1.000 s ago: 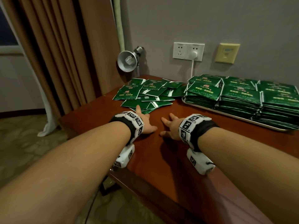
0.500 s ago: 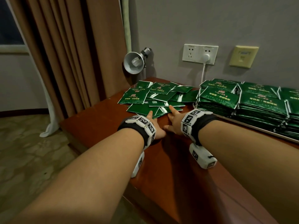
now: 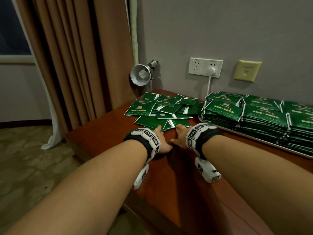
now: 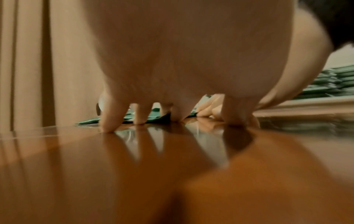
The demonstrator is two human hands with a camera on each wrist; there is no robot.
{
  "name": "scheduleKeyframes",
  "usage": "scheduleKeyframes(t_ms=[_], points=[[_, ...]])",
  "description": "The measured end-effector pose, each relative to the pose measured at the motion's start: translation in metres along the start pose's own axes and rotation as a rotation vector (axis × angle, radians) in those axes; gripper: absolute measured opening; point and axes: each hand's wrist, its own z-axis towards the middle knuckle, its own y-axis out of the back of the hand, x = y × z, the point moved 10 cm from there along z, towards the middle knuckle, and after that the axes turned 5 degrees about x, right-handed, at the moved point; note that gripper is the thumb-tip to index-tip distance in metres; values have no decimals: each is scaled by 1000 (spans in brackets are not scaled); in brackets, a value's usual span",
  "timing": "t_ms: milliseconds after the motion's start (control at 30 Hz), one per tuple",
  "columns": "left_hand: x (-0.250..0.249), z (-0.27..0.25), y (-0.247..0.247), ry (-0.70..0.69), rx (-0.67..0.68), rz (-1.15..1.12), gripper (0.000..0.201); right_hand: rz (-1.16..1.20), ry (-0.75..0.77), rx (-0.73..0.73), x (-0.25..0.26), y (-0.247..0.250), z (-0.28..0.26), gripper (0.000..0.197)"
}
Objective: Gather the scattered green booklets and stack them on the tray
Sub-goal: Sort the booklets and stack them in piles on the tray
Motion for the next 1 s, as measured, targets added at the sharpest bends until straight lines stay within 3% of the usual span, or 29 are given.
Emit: scheduleKeyframes(t_ms=[233, 333, 400, 467, 533, 667, 800, 1000], points=[[-23, -33, -15, -63, 4, 82, 84, -1, -15, 7, -20, -25, -43, 77], [-46, -58, -18, -165, 12, 157, 80, -30, 9, 10, -30, -35, -66, 75], [-62, -76, -11, -246, -17, 131, 62, -82, 18, -3, -43, -38, -84, 72], [-74, -95, 4, -317, -99, 19, 32, -104, 24, -19, -57, -41, -101, 68], [-79, -105, 19, -329, -185, -24, 23, -139, 16, -26, -73, -43, -114, 67], [-67, -96, 28, -194, -236, 68, 39, -21, -36, -65, -105, -44, -129, 50], [-54, -74, 34, -89, -228, 175, 45, 40, -109, -80, -116, -47, -124, 50], [-64, -37, 26, -171, -169, 266, 54, 135, -173, -93, -122, -41, -89, 63]])
